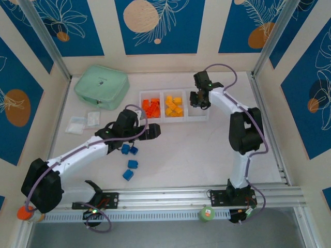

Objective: Sort the legos into containers by color
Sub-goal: Place the lego in the container, then pick up the lego from the center of the table.

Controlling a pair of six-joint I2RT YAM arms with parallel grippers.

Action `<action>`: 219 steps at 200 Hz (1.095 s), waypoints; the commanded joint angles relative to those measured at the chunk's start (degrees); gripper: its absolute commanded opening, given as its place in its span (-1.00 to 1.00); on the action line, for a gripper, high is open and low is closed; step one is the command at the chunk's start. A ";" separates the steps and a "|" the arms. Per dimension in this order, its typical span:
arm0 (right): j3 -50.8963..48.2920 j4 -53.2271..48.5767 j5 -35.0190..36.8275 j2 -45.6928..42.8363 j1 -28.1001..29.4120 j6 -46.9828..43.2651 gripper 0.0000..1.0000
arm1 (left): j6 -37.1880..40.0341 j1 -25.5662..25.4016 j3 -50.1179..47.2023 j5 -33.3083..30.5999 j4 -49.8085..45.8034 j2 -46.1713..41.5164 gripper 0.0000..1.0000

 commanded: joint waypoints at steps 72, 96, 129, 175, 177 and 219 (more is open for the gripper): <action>6.80 0.46 -1.03 6.19 -0.48 -3.41 -0.14 | 0.74 -0.25 2.46 -1.61 -0.09 0.24 0.99; 5.00 0.64 -1.82 2.42 -0.80 -2.88 -0.09 | 1.10 -0.24 2.79 -1.90 -0.56 -0.33 0.99; -0.82 1.49 -2.57 -5.99 -0.48 -1.06 -0.09 | 1.66 -0.11 2.85 -2.19 -1.42 -1.81 0.99; -9.78 0.49 -3.98 -16.94 3.46 1.11 -0.09 | 2.60 0.51 0.78 -3.61 -5.56 -7.10 0.99; -10.18 0.43 -4.10 -17.34 3.76 1.26 -0.09 | 2.58 0.55 0.63 -3.63 -5.80 -7.48 0.99; -17.16 -0.34 -4.71 -23.04 15.41 3.73 -0.02 | 1.70 1.35 -3.47 -5.52 -12.05 -15.81 0.99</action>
